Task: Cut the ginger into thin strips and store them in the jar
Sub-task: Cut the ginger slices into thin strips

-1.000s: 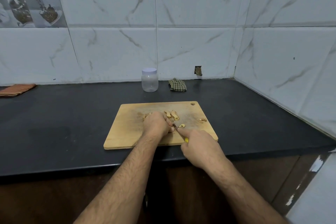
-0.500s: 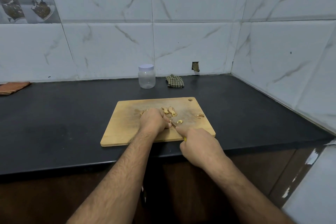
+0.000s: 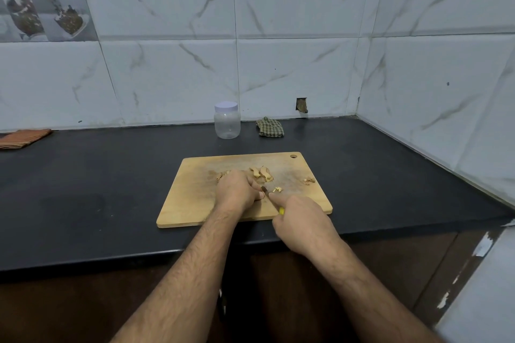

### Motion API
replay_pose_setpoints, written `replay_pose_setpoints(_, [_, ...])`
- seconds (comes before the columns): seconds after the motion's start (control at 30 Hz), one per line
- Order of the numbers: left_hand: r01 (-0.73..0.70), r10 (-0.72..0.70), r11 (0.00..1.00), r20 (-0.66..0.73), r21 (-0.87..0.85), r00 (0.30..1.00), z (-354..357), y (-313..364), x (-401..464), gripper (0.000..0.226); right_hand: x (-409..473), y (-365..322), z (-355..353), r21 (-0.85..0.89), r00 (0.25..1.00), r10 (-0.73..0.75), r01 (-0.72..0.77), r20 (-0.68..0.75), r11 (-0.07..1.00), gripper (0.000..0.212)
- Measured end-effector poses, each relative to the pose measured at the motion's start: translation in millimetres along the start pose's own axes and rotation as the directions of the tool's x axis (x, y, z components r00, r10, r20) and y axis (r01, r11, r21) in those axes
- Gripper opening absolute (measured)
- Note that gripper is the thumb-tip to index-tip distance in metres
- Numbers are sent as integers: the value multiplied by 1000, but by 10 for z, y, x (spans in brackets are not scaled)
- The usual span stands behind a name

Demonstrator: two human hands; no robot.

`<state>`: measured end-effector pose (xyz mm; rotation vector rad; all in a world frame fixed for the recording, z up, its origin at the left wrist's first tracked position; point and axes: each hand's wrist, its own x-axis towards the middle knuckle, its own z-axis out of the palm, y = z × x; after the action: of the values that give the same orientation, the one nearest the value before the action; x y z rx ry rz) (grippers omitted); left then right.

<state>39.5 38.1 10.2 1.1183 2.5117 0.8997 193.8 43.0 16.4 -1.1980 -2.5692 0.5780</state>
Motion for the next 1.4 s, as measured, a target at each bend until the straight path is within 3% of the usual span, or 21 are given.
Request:
replay_pose_setpoints(0.4, [10,-10,996,-4,-84,1000,-4,-46,8,12,12,36,-56,11,1000,4,-5,17,1000,57])
replay_pose_setpoints(1.4, [-24,24,999,-3,-43,1000,-13,-50,-21,7,22,-63,9,-29,1000,-6,6,-9,1000,58])
